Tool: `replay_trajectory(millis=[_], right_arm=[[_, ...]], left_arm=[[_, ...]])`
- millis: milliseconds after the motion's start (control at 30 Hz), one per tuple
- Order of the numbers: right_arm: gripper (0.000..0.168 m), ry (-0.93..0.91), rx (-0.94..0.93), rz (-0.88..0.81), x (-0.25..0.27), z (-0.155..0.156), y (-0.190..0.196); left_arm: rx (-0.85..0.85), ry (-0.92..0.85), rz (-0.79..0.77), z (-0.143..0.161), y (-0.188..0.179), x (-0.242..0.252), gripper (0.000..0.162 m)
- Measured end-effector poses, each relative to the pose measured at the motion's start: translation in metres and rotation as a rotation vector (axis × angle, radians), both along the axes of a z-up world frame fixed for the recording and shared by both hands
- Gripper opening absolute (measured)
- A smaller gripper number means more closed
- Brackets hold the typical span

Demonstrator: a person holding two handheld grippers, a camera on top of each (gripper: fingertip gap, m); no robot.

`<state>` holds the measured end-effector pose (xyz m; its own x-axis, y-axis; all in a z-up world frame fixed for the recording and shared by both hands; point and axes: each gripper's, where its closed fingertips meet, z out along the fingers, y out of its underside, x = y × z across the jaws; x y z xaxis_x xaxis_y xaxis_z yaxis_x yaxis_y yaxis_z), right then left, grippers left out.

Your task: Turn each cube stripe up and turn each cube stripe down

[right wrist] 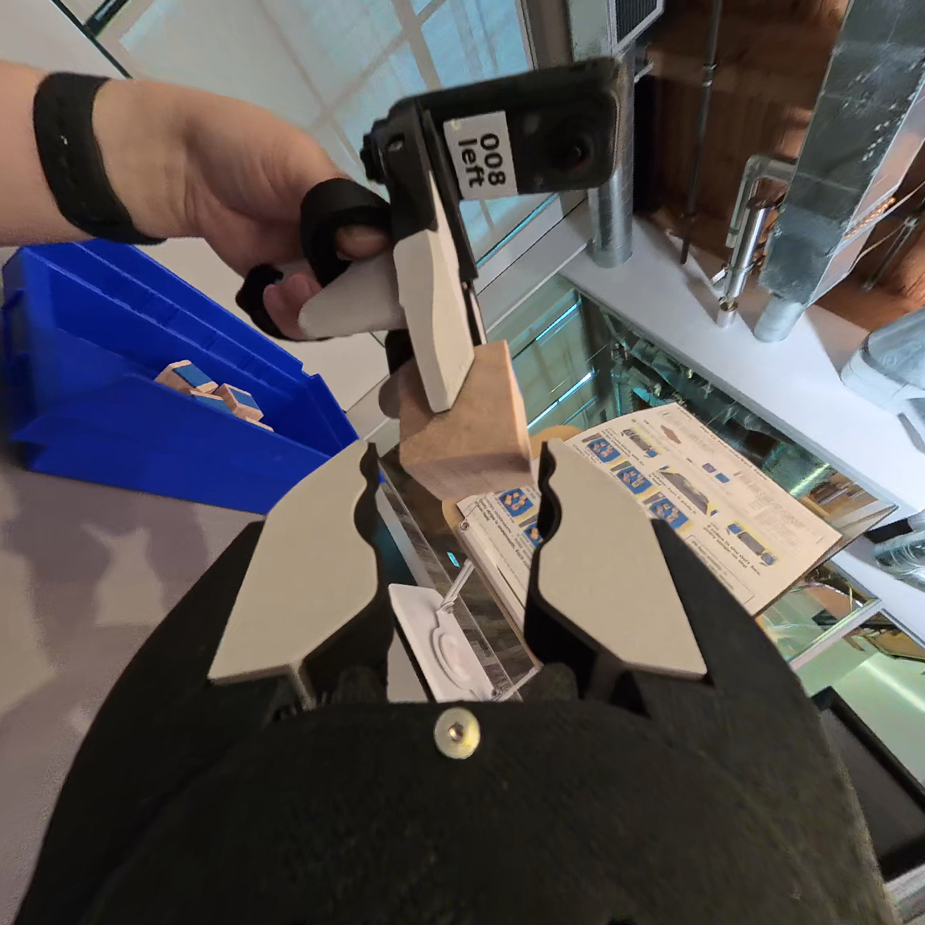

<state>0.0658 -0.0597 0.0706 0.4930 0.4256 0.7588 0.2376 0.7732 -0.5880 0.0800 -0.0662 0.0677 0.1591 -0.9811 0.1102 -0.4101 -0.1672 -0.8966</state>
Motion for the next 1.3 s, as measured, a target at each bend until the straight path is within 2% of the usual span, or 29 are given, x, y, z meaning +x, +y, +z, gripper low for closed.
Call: replay_trajectory(millis=[100, 333, 500, 600, 700, 767, 833, 900, 1000, 1100, 1167, 1300], right_arm=[[0.051, 0.011, 0.038, 0.007, 0.003, 0.004, -0.005], [0.047, 0.033, 0.168, 0.021, 0.007, 0.015, -0.024], [0.047, -0.026, 0.142, 0.044, 0.004, 0.012, -0.024], [0.046, -0.098, 0.067, 0.054, 0.004, 0.012, -0.020], [0.046, -0.144, -0.003, 0.048, 0.012, 0.019, -0.013], [0.046, -0.241, -0.052, -0.040, 0.028, 0.024, 0.006], [0.046, -0.292, -0.215, -0.212, 0.070, 0.030, 0.043], [0.046, -0.250, -0.570, -0.339, 0.129, 0.022, 0.081], [0.046, -0.076, -1.156, -0.571, 0.230, -0.029, 0.124], [0.047, -0.032, -1.528, -0.727, 0.292, -0.097, 0.135], [0.046, -0.027, -1.688, -0.797, 0.310, -0.131, 0.137], [0.047, -0.097, -1.772, -1.057, 0.338, -0.175, 0.142]], left_arm=[[-0.013, -0.030, -0.042, 0.001, -0.006, 0.006, 0.044], [-0.136, -0.098, -0.148, 0.007, -0.022, 0.011, 0.045], [-0.183, -0.080, -0.166, 0.002, -0.022, 0.008, 0.045], [-0.181, -0.090, -0.162, 0.003, -0.019, 0.007, 0.046], [-0.089, -0.108, -0.102, 0.010, -0.008, 0.003, 0.070], [0.031, -0.088, -0.039, 0.015, 0.003, -0.006, 0.084], [0.101, -0.088, 0.016, 0.024, 0.008, -0.018, 0.082], [0.111, -0.135, 0.046, 0.037, 0.008, -0.027, 0.073], [0.096, -0.181, 0.083, 0.046, 0.011, -0.036, 0.064], [0.096, -0.133, 0.096, 0.039, 0.014, -0.039, 0.060], [0.113, -0.083, 0.106, 0.032, 0.016, -0.040, 0.060], [0.140, -0.021, 0.106, 0.024, 0.014, -0.038, 0.060]])
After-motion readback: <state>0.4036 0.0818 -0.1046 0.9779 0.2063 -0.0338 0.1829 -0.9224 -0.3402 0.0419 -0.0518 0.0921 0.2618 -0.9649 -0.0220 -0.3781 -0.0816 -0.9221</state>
